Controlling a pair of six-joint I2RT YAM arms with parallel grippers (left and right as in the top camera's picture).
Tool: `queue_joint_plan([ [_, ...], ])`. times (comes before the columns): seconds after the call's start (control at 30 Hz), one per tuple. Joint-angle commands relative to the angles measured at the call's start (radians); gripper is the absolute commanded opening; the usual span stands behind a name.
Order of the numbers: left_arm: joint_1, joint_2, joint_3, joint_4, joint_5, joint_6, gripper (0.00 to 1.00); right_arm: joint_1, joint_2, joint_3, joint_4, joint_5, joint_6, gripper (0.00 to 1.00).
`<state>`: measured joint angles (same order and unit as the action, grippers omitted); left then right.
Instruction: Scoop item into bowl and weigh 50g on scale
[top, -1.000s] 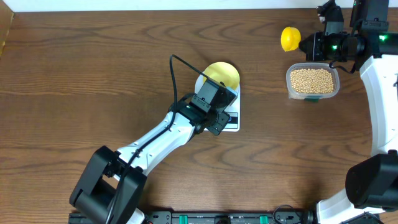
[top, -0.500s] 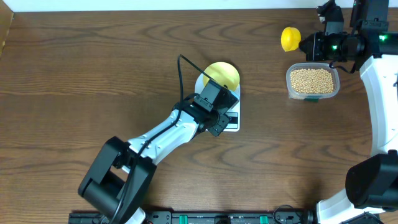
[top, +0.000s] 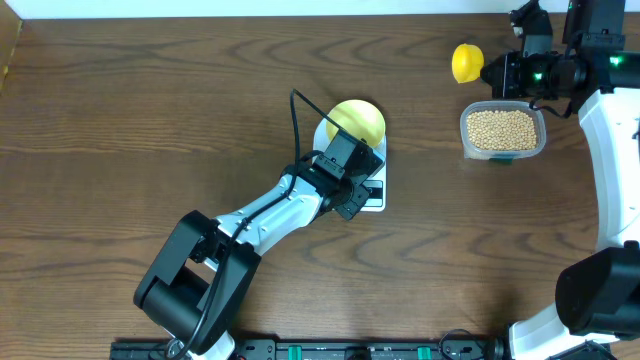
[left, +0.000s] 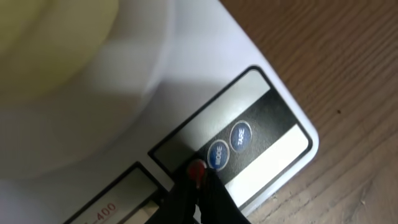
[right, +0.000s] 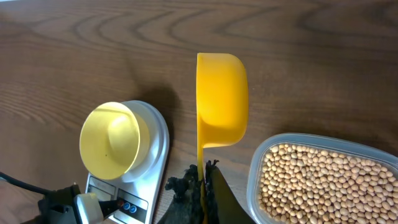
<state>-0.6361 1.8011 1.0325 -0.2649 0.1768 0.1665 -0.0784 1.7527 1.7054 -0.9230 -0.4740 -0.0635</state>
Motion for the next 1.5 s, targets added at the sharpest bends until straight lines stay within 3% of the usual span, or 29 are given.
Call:
queue_joint_plan([
  [0.0,0.000,0.028,-0.006,0.012,-0.019,0.021,0.08,-0.003,-0.008,0.013,-0.002,0.000,-0.013,0.01],
  [1.47,0.000,0.071,-0.010,-0.011,-0.104,0.016,0.08,-0.003,-0.008,0.013,-0.009,0.000,-0.013,0.01],
])
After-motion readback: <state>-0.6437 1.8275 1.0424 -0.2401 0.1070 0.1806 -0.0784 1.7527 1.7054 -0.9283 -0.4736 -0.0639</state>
